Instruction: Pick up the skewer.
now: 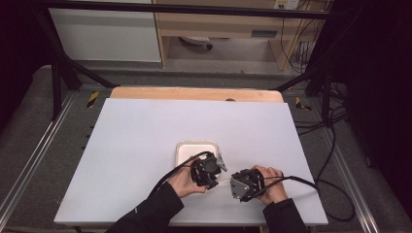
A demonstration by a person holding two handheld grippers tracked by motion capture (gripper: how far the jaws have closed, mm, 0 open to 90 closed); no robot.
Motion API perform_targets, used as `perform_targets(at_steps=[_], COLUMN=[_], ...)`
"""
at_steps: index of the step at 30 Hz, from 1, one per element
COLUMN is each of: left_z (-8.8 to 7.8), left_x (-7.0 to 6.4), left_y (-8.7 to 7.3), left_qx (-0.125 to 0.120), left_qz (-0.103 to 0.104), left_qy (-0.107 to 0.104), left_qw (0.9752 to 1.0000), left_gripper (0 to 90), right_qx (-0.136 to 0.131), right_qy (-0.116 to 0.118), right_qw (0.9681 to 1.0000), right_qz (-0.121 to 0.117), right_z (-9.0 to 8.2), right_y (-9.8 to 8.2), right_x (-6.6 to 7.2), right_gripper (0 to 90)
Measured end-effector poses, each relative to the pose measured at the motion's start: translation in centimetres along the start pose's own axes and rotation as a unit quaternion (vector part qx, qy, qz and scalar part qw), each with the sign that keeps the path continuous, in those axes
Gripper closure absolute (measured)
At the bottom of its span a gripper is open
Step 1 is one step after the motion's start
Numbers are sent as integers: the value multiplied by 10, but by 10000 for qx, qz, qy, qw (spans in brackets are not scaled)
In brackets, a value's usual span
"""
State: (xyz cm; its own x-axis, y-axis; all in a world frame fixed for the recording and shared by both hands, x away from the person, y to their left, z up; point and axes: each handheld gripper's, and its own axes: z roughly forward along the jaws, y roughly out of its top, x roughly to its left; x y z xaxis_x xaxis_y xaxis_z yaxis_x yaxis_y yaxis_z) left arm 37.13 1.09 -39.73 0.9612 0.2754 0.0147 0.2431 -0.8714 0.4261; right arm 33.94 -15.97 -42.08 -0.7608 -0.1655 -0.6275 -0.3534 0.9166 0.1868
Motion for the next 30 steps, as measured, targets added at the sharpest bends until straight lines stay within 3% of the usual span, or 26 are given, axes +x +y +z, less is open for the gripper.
perform_targets(at_steps=[4,12,19,22,24,26,28,30], left_z=[5,10,9,7,5,3,0,-2], left_x=[-2,-6,-8,-7,-6,-4,-3,-2], left_y=[3,4,2,-2,-7,-11,-17,-23], left_qx=[111,218,47,5,-39,-81,-150,-198], left_qz=[97,178,153,155,141,100,71,36], left_qy=[3,122,161,219,270,295,319,309], left_qw=[9999,9995,9997,9996,9995,9995,9994,9993], left_gripper=[866,880,883,883,883,883,883,883], right_qx=[25,124,43,-44,-105,-136,-139,-224], right_qy=[11,55,-25,-52,-89,-120,-138,-136], right_qw=[9999,9999,9999,9999,9992,9964,9935,9879], right_qz=[-116,-105,-128,122,384,826,1119,1526], right_z=[0,0,-4,-6,-8,-10,-12,-13], right_y=[2,2,1,0,-2,-4,-7,-11], right_x=[-1,2,0,0,-2,-4,-7,-9], right_gripper=[893,891,878,822,730,671,592,528])
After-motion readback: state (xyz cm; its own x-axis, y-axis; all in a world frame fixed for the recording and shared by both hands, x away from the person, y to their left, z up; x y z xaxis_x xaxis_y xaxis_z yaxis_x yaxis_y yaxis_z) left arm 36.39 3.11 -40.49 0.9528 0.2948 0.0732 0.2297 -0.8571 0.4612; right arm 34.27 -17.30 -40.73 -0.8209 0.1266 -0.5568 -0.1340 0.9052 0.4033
